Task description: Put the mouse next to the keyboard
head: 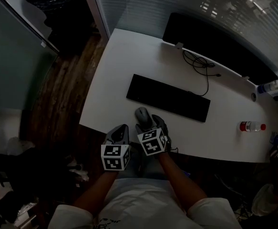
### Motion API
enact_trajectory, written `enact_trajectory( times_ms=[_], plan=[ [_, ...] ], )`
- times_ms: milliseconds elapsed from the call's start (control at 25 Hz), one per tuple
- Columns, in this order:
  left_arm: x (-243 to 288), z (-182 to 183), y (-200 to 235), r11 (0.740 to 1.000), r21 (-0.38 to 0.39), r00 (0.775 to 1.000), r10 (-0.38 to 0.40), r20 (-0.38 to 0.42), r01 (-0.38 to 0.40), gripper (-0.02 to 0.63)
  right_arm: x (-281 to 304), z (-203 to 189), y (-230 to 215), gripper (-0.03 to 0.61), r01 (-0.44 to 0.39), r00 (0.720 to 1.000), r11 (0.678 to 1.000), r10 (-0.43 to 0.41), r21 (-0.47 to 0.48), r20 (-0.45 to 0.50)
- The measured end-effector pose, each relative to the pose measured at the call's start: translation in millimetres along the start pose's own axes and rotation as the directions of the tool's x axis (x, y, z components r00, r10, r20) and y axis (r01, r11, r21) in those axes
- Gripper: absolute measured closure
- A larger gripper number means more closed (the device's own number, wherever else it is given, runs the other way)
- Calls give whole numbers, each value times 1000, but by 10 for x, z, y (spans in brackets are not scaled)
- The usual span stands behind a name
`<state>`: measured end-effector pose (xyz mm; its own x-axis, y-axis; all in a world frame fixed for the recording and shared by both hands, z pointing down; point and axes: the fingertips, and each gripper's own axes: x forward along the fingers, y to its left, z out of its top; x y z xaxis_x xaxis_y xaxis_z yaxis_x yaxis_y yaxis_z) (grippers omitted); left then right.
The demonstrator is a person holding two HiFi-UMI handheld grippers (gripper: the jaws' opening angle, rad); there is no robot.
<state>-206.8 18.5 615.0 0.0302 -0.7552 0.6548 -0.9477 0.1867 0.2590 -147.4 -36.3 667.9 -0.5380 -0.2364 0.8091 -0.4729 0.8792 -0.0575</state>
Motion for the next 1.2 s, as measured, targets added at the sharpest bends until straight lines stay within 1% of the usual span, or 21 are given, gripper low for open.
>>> enact_trajectory(
  times_ms=[200, 320, 600, 760, 840, 1000, 1200],
  plan=[
    [26, -97, 49, 1000, -12, 1000, 6, -21, -6, 608, 200, -70, -19, 262, 3, 999, 1000, -4, -28, -47],
    [37, -101, 84, 1000, -21, 1000, 11, -21, -12, 607, 289, -112, -66, 264, 10, 997, 1000, -12, -24, -75],
    [90, -94, 129, 999, -33, 1000, 15, -24, -16, 608, 422, -138, -33, 264, -12, 993, 1000, 11, -8, -122],
    [120, -97, 148, 999, -38, 999, 15, -29, -16, 609, 427, -130, -40, 265, -11, 992, 1000, 12, 10, -125],
    [134, -97, 147, 999, -39, 999, 15, -32, -16, 607, 424, -126, -43, 279, -11, 992, 1000, 13, 15, -123],
    [147, -79, 143, 999, -36, 999, 11, -35, -12, 607, 411, -117, -45, 285, -2, 994, 1000, 4, 19, -110],
    [145, -67, 158, 999, -34, 999, 10, -38, -11, 607, 365, -81, -35, 287, -2, 996, 999, 7, 50, -94]
  ],
)
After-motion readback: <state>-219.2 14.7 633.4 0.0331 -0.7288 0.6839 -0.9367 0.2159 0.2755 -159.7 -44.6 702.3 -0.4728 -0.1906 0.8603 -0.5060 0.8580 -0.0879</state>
